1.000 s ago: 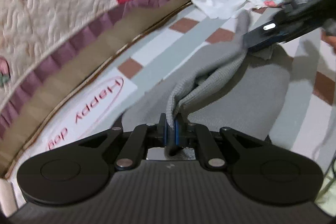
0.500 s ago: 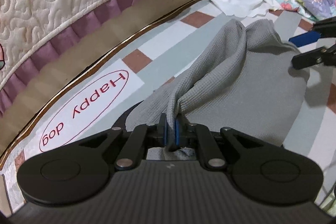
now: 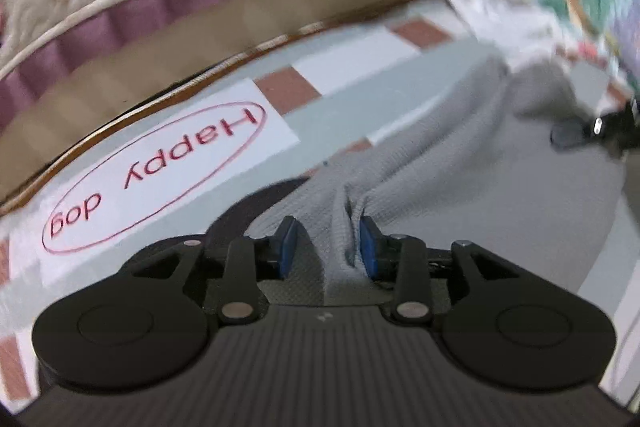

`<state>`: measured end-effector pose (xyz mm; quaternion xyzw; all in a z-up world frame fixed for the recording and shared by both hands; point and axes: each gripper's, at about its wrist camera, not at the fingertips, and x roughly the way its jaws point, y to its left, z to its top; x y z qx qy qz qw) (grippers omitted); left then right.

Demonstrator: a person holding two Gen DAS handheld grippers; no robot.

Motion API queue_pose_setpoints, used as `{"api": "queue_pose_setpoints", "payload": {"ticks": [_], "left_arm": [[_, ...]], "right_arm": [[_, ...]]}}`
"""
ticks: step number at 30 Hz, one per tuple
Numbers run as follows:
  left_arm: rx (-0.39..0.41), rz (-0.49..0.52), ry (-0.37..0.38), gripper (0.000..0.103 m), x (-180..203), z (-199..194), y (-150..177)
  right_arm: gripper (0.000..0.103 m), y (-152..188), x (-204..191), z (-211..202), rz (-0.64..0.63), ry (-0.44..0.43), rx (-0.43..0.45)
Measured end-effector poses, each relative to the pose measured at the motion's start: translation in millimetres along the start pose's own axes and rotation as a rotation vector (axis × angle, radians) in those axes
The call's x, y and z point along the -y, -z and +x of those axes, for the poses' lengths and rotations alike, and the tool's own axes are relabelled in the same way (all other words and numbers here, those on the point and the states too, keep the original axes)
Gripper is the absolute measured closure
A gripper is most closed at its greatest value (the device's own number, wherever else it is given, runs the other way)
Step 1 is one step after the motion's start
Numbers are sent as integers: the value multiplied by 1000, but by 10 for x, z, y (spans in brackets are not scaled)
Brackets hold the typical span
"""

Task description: Fold clothes

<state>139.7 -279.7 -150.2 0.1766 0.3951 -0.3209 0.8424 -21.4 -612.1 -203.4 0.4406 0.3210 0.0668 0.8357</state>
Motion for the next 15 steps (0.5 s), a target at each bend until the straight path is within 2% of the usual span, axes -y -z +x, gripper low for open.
{"api": "queue_pose_setpoints", "payload": {"ticks": [3,5,8,11,12,13,15], "left_arm": [[95,-10,-96,70,-93,-241,35],[127,10,-128,70,-109,-385,73],[184,26,-43,70,-64,-597,186],[174,73,83,69,132,-596,300],[150,77,99,69,192,-533,323],[125,81,116,69,251,-470,347],[91,71,109,70,323,-331,380]], "right_arm": [[55,16,-78,-22,-35,23,16],[55,18,-140,-28,-74,39,37],[55,-7,-160,-40,-104,43,61],[58,-41,-152,-26,-123,47,90],[66,-48,-167,-22,-140,49,101],[81,-56,-200,-21,-161,50,112],[83,-79,-267,-32,-185,50,132]]}}
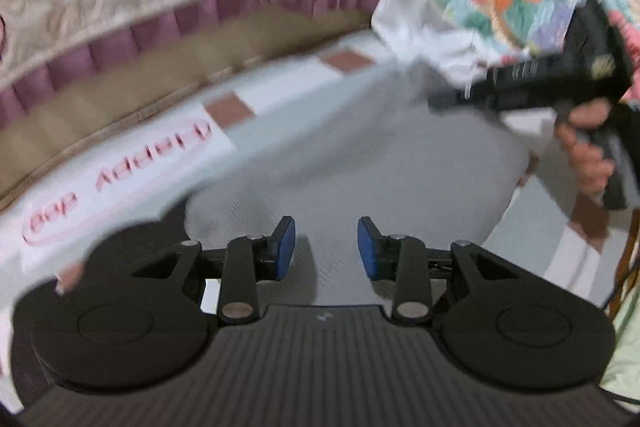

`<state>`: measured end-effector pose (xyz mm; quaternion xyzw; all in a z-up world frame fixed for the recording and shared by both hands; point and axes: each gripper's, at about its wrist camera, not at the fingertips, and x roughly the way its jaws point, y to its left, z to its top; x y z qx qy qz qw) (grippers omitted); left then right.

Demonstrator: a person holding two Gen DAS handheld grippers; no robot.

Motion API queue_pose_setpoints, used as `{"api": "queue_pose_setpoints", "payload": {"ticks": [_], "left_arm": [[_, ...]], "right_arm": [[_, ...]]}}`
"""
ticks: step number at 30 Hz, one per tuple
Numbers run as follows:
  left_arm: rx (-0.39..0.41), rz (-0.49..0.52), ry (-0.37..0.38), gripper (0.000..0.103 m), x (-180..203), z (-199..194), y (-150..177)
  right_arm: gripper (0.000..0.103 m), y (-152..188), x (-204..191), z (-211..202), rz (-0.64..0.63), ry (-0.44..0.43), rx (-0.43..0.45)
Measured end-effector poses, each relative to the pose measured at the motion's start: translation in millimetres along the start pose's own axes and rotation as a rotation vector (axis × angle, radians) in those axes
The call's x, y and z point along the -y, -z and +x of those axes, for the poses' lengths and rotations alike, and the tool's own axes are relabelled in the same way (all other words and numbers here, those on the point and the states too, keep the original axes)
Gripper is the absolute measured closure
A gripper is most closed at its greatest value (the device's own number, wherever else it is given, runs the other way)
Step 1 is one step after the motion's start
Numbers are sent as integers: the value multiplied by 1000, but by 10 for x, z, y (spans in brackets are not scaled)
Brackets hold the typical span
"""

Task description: Fold clothes

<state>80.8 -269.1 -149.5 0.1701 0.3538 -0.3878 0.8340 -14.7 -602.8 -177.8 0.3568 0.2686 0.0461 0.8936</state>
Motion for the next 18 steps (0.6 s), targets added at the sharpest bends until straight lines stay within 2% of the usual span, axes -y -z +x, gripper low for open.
{"api": "queue_pose_setpoints", "payload": {"ticks": [3,6,9,12,15,18], "left_arm": [[-39,-48,-70,70,-53,160,21],[-42,-101,-63,70,-141,202,32],[-42,-101,-72,70,-164,237,51],[-42,-78,-89,70,-139,261,67],[-33,-77,-115,70,-141,275,34],[-5,-2,-143,70,-59,293,14]], "right_arm": [[85,-33,-43,-5,-38,44,21],[84,-41,-168,-110,-119,128,89],[82,-61,-562,-286,-329,90,156],[83,6,-857,-291,-495,19,96],[78,145,-865,-97,-580,97,32],[79,258,-697,116,-610,213,-25]]}}
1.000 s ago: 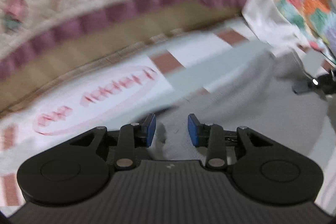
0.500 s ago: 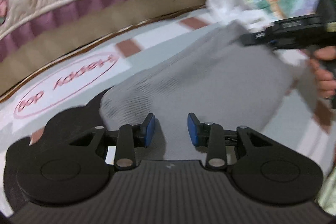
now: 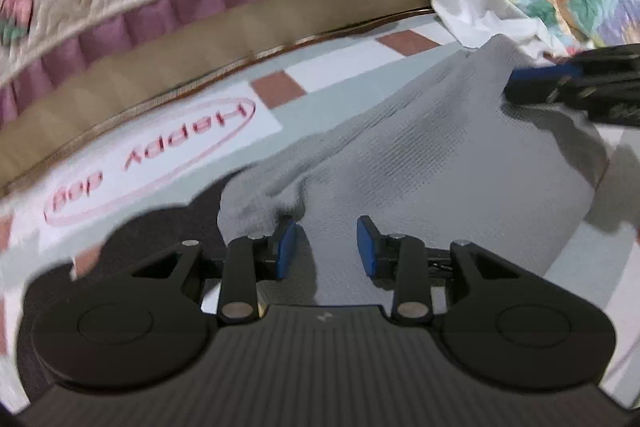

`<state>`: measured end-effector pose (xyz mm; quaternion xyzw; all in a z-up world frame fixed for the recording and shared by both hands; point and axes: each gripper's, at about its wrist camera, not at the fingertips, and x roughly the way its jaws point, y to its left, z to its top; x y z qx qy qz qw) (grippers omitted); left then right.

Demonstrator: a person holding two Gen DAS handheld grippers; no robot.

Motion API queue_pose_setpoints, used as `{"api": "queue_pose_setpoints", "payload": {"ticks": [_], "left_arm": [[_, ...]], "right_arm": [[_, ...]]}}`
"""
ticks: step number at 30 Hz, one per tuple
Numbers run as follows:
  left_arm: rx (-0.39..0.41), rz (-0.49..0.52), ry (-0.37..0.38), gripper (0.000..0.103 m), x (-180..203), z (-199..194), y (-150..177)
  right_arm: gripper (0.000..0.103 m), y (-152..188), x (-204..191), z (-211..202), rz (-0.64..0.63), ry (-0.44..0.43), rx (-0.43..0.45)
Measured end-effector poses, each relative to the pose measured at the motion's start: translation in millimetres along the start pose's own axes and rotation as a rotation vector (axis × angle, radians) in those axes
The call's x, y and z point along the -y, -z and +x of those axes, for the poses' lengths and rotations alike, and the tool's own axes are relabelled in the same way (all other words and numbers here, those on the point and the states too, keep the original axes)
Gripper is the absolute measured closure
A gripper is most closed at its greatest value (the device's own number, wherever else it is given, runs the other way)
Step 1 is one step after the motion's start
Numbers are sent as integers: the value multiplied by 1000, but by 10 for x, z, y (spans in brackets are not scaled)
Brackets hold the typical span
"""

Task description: Fold clothes

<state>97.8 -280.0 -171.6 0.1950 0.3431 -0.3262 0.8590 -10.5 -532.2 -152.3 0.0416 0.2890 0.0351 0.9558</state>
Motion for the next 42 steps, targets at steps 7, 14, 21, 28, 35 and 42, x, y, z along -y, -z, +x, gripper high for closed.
{"api": "queue_pose_setpoints", "payload": {"ticks": [7,14,21,28,35,42], "left_arm": [[-26,-131,30,70,-154,130,-83],[-30,-277,38,73,-312,232,-125],[73,-433,79,52,-475,-167,-67],[-37,-466,95,51,-565,-208,185],[-48,-659,151,51,-783,-46,436],[-27,-698,165,51,-906,159,293]], "right_arm": [[79,114,80,141,24,34,-37],[79,118,252,191,152,-11,-36],[50,48,535,60,346,90,-57],[48,228,694,-421,638,19,-38],[47,681,378,-620,851,-74,-144],[45,893,286,-398,975,-136,-126]]}}
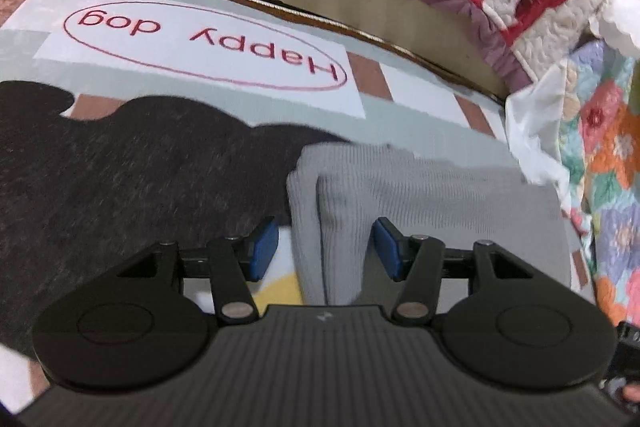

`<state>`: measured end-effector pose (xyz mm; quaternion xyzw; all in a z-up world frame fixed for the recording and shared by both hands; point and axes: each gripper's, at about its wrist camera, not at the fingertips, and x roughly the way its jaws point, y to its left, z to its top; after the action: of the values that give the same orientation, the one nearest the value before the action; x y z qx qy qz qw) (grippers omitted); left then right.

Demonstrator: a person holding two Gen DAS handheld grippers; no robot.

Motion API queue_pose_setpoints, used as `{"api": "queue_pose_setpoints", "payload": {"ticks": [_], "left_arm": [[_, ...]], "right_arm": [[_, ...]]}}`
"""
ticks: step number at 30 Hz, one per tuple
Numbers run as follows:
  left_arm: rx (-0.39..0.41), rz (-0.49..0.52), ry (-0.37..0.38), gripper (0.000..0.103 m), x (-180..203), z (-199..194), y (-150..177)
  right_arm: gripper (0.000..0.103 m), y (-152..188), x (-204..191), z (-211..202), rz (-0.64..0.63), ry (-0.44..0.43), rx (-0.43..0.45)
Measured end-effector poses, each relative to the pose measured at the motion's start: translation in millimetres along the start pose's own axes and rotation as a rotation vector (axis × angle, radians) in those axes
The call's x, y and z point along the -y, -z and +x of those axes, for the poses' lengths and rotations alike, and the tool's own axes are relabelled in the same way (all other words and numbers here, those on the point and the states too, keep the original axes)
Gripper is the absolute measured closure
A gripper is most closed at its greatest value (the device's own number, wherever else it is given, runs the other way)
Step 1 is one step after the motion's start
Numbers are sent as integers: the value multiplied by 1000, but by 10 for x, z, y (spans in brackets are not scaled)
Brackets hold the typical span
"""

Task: Fold clothes
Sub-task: 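Grasp the folded shirt with both grippers and lift it off the mat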

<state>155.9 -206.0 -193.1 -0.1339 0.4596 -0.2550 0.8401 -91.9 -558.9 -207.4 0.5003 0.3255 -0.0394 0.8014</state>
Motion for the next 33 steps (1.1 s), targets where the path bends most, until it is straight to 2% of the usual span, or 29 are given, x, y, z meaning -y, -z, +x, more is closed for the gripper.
{"api": "queue_pose_setpoints", "payload": {"ticks": [3,4,5,6,7,11,13,15,20,23,24,25,26,27,28,30,33], "left_arm": [[20,-24,9,50,19,89,-73],[27,-26,8,53,33,115,-89],[33,-14,-3,58,67,129,-98],[41,22,-27,72,129,122,-98],[53,81,-41,79,221,86,-83],[118,321,-93,83,608,-106,93],[131,376,-125,83,694,-119,150],[125,380,-144,81,708,-95,154],[11,134,-77,65,391,87,-37],[3,110,-59,63,343,115,-52],[8,132,-54,67,357,106,-34],[12,152,-42,85,369,92,-18],[15,163,-13,88,381,57,-14],[24,172,6,88,409,-5,-31],[35,181,25,89,440,-76,-48],[64,213,53,89,543,-294,-80],[117,294,51,89,695,-671,-67]], "right_arm": [[42,-72,13,148,29,-49,70],[44,-94,8,192,28,-59,91],[51,-110,-34,207,-17,-48,107],[59,-120,-90,188,-76,-35,124],[62,-127,-168,154,-146,-37,140],[64,-102,-524,7,-423,18,217],[64,-127,-562,8,-477,41,226],[63,-197,-511,46,-455,52,206],[56,-369,-218,155,-252,-49,134],[48,-350,-29,277,-113,-91,97],[52,-343,24,314,-73,-105,91],[49,-332,38,340,-54,-122,111],[51,-321,44,361,-42,-138,129],[61,-310,12,360,-65,-143,140],[63,-294,-59,334,-121,-137,158],[64,-267,-240,250,-223,-126,177],[65,-201,-527,86,-330,-144,220]]}}
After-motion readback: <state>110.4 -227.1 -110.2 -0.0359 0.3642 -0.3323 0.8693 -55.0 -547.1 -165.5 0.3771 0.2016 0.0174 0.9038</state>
